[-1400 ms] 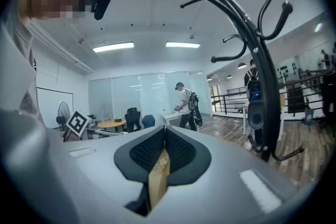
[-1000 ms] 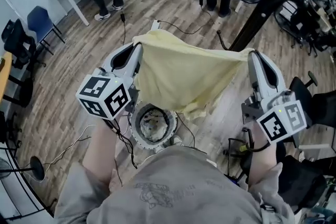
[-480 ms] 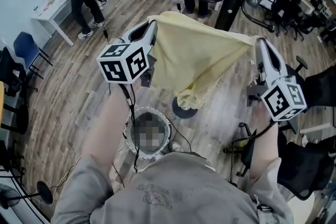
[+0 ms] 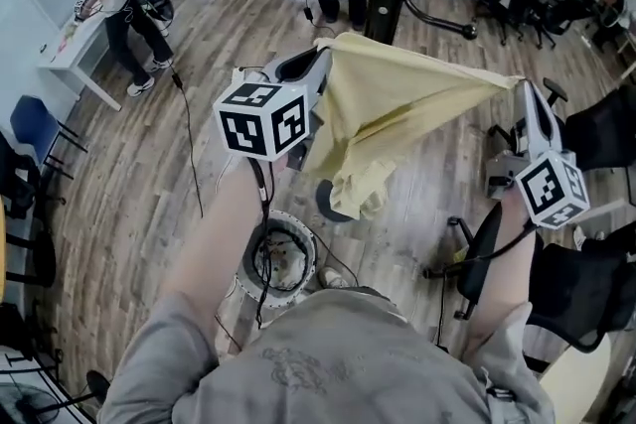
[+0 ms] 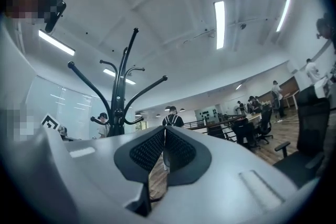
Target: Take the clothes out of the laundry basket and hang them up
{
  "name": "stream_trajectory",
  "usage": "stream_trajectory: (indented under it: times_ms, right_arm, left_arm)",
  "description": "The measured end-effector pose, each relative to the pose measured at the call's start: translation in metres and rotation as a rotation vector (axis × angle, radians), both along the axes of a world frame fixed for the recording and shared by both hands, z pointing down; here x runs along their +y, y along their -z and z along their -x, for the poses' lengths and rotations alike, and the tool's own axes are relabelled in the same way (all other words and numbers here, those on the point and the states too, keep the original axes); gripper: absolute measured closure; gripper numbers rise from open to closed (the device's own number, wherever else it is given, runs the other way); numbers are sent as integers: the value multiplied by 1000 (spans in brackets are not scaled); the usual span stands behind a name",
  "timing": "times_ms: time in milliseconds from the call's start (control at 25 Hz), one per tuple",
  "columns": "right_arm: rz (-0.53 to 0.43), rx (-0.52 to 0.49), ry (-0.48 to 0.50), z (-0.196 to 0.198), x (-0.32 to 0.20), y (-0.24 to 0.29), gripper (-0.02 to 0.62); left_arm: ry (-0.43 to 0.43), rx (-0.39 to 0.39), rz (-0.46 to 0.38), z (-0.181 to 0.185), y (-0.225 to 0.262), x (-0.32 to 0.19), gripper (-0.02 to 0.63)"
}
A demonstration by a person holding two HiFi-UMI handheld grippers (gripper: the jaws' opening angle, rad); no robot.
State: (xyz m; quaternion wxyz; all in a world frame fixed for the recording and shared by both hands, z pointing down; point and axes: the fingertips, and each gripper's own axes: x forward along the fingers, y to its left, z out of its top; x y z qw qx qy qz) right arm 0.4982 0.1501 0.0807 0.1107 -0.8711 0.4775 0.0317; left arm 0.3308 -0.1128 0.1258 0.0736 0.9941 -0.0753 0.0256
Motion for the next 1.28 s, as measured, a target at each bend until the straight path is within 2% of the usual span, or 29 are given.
stream_trajectory:
  times_ms: [240,520,840,1080,1280]
  right_arm:
    - [41,-81,-107,-25,41,-48,560]
    - [208,-215,-174,-28,64,-157,560]
    - [451,-357,-146,-2,67,-286,560]
    - [588,-438,-65,28,57,-349,558]
    - [650,-486,-23,46,52,-379,557]
  left_arm:
    - [-99,-51,18,-22,-26,32,589]
    - [-146,-168,87,-23,-94,60,587]
    - [-141,-289,184,-6,-174,77,586]
    - [-145,-309,238,4,-203,86,583]
    - [-161,-310,238,1,-207,88,558]
